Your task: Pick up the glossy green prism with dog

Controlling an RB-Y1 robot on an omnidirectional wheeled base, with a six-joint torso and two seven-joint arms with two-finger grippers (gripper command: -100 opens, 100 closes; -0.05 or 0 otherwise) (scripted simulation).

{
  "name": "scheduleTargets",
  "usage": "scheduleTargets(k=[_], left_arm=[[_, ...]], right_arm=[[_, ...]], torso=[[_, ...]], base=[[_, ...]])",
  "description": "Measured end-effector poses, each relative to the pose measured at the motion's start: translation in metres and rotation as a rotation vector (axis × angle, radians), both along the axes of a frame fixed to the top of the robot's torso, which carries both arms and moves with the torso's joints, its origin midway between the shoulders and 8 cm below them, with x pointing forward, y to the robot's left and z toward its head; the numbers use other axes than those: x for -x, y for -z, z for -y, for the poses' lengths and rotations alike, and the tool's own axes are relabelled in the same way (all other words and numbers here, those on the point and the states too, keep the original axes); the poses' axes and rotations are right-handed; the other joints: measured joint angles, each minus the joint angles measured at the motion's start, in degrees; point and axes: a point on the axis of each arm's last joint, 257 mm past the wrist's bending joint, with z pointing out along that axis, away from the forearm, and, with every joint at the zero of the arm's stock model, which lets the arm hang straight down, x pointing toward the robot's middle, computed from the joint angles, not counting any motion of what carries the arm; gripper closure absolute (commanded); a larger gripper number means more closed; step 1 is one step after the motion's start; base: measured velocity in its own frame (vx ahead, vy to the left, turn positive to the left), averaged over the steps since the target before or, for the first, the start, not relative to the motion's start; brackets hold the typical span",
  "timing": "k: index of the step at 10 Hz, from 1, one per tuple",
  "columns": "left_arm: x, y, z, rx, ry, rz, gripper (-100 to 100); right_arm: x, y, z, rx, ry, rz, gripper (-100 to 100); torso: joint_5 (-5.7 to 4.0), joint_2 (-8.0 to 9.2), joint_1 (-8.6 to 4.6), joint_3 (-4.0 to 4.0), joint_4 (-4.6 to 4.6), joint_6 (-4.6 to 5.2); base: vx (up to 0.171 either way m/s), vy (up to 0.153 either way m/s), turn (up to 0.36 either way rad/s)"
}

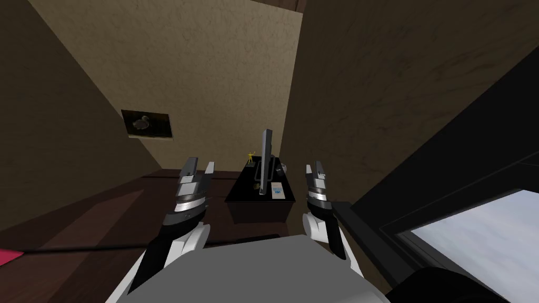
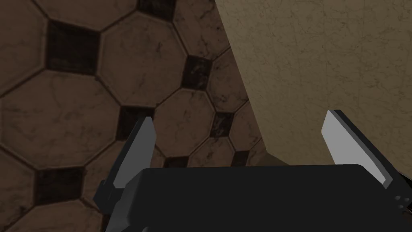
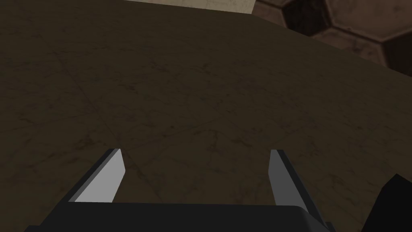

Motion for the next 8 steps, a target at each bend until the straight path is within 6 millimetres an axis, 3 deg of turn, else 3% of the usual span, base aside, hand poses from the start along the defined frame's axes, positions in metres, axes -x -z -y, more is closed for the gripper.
scheduleTargets(k=[3,8], left_arm=[[-0.022,0.031,0.000,-0.028,0.039,-0.091,-100],[-0.067,0.088,-0.020,-0.012,0.062,-0.267,-100]], right_arm=[[0.000,0.000,0.000,0.000,0.000,0.000,0],[0.000,0.000,0.000,0.000,0.000,0.000,0]], torso=[[0.07,-0.03,0.30,-0.02,-0.01,0.02],[0.06,-0.05,0.28,-0.03,-0.01,0.02]], base=[[0.005,0.070,-0.152],[0.004,0.064,-0.149]])
